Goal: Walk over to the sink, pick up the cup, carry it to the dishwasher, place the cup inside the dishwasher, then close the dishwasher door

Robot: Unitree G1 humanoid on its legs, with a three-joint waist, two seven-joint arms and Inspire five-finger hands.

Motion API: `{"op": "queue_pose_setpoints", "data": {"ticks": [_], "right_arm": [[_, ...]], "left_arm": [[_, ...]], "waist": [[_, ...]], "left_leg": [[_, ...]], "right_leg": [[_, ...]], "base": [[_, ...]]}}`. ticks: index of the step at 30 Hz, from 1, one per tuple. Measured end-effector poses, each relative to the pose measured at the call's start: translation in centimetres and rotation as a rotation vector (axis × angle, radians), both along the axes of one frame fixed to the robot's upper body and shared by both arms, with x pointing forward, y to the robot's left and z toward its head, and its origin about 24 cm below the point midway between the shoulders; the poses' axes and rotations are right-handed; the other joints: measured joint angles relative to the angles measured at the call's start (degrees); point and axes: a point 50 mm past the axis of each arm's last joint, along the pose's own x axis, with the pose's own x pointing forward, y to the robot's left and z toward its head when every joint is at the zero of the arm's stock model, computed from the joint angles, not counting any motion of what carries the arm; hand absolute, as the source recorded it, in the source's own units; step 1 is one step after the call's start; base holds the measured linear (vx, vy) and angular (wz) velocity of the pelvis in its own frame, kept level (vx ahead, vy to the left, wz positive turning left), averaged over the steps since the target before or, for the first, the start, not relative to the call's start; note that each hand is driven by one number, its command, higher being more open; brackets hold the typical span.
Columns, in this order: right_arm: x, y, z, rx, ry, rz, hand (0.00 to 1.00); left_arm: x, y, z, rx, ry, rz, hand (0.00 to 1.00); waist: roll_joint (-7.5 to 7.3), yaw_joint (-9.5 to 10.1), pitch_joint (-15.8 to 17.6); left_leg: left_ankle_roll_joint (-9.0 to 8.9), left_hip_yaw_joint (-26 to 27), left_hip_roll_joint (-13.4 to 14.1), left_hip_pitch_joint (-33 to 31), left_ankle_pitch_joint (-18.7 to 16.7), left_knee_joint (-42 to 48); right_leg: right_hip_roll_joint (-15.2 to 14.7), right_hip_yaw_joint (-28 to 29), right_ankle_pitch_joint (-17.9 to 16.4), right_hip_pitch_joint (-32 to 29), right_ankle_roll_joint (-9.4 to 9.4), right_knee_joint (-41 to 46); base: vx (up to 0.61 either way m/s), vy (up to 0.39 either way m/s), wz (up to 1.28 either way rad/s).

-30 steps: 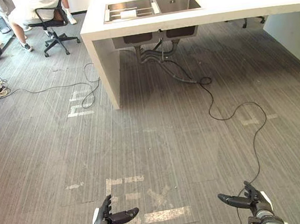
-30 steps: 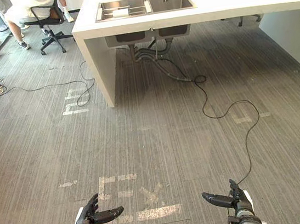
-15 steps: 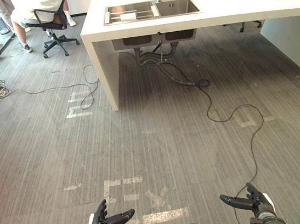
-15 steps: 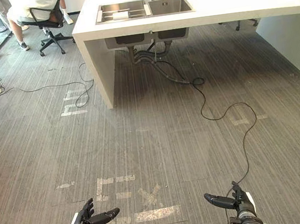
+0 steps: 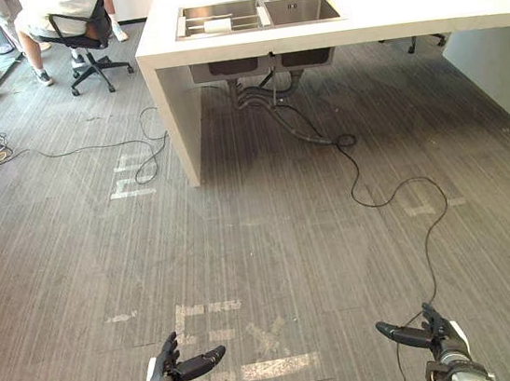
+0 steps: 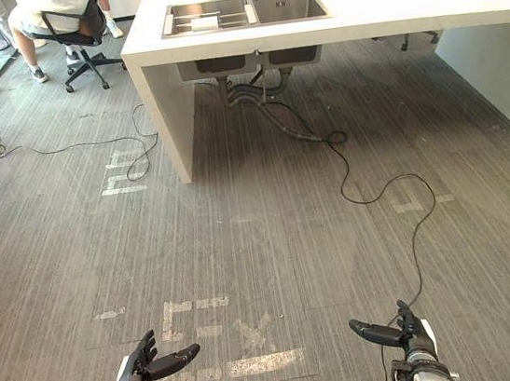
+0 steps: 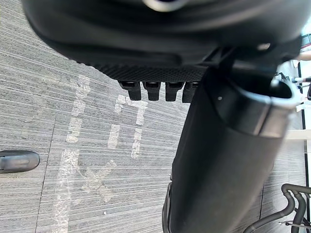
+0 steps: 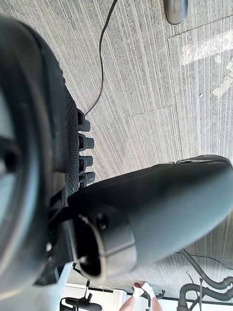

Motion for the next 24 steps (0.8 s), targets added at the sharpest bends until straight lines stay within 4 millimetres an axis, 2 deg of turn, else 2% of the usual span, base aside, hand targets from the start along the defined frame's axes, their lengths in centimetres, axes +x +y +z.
{"op": "queue_pose_setpoints", "data": {"ticks": [5,8,10,11,13,16,18,19,20,21,22,23,24], "right_arm": [[0.9,0.1,0.0,0.007,-0.006,-0.003,1.00],[1.7,-0.1,0.4,0.004,-0.030,-0.005,1.00],[2.2,-0.3,0.6,-0.001,-0.044,-0.010,1.00],[2.1,-0.4,0.7,-0.003,-0.044,-0.017,1.00],[1.9,-0.4,0.6,-0.001,-0.040,-0.022,1.00],[1.4,-0.4,0.4,0.003,-0.023,-0.022,1.00],[2.0,-0.4,0.6,0.002,-0.032,-0.013,1.00],[2.5,-0.6,0.9,-0.008,-0.043,-0.003,1.00],[3.1,-0.9,1.2,-0.023,-0.051,0.016,1.00],[3.2,-0.9,1.3,-0.025,-0.054,0.019,1.00],[3.0,-1.0,1.3,-0.029,-0.053,0.018,1.00],[2.7,-1.6,1.3,-0.045,-0.038,0.012,1.00],[2.8,-1.7,1.4,-0.048,-0.040,0.013,1.00]], "left_arm": [[0.0,-0.1,0.0,-0.002,-0.002,0.001,1.00],[0.5,-0.4,0.2,-0.009,-0.021,-0.001,1.00],[1.1,-0.6,0.3,-0.015,-0.034,-0.006,1.00],[1.3,-0.8,0.3,-0.019,-0.041,-0.009,1.00],[1.9,-0.8,0.8,-0.014,-0.068,-0.014,1.00],[1.9,-0.5,0.8,-0.006,-0.068,0.008,1.00],[2.3,-0.1,1.1,0.001,-0.081,0.022,1.00],[2.6,-0.1,1.2,-0.001,-0.092,0.030,1.00],[2.6,-0.1,1.2,-0.002,-0.094,0.046,1.00],[2.6,0.0,1.2,0.002,-0.094,0.051,1.00],[2.5,0.3,1.2,0.008,-0.091,0.055,1.00],[2.6,-0.3,1.0,-0.011,-0.085,0.062,1.00],[2.6,-0.6,0.9,-0.018,-0.088,0.063,1.00]], "waist": [[-0.38,0.39,0.30],[-0.11,0.44,0.69],[0.15,0.34,1.45],[0.23,0.28,1.61],[0.47,-0.37,3.33],[0.84,-0.68,3.80],[0.86,-1.30,4.63],[2.07,-1.23,6.01],[3.00,-1.26,6.54],[2.91,-1.20,6.48],[2.03,-1.24,6.18],[2.76,-1.54,5.83],[3.28,-1.62,5.50]], "left_leg": [[0.64,2.12,0.29,-2.59,-5.16,7.11],[1.26,3.54,0.24,-3.60,-9.03,11.67],[2.08,3.66,-0.45,-3.19,-10.97,13.55],[2.65,3.57,-1.26,-2.38,-11.52,13.74],[4.46,1.83,-2.57,0.47,-14.22,15.33],[4.82,0.17,-3.17,2.73,-16.07,15.77],[4.43,-1.21,-2.49,4.11,-16.28,14.47],[3.63,-1.46,-1.04,5.21,-16.73,14.01],[2.39,-1.38,0.38,5.87,-17.44,13.87],[1.61,-1.26,0.53,6.25,-17.86,13.86],[-0.35,-1.35,0.25,7.60,-19.04,13.81],[-1.48,-1.56,1.23,8.95,-19.99,14.29],[-1.55,-1.46,1.97,8.38,-20.01,15.88]], "right_leg": [[-0.30,2.04,-1.31,-1.27,0.27,2.37],[-1.04,2.38,-4.94,-3.77,2.12,8.98],[-2.33,1.51,-8.78,-7.15,4.56,18.49],[-3.57,0.77,-10.45,-10.23,5.61,26.83],[-6.58,-1.29,-10.36,-16.27,5.62,45.13],[-7.84,-3.29,-14.28,-20.54,3.93,51.07],[-7.35,-5.95,-15.10,-22.77,2.58,48.13],[-5.91,-7.96,-15.07,-24.18,2.01,44.33],[-4.06,-9.66,-13.69,-25.42,0.81,38.44],[-3.33,-10.12,-11.47,-25.53,-0.28,34.67],[-3.00,-10.07,-4.98,-25.57,-4.21,30.06],[-2.87,-10.83,-3.74,-25.04,-6.98,32.13],[-2.48,-11.31,-4.96,-24.62,-7.86,32.09]], "base": [[0.10,0.022,-0.24],[0.16,0.083,-0.22],[0.11,0.120,-0.06],[0.09,0.112,0.14],[0.17,0.134,0.35],[0.20,0.063,0.35],[0.33,-0.019,0.35],[0.36,-0.080,0.17],[0.32,-0.072,0.09],[0.38,-0.101,0.10],[0.46,-0.145,0.22],[0.48,-0.169,0.22],[0.47,-0.197,0.17]]}}
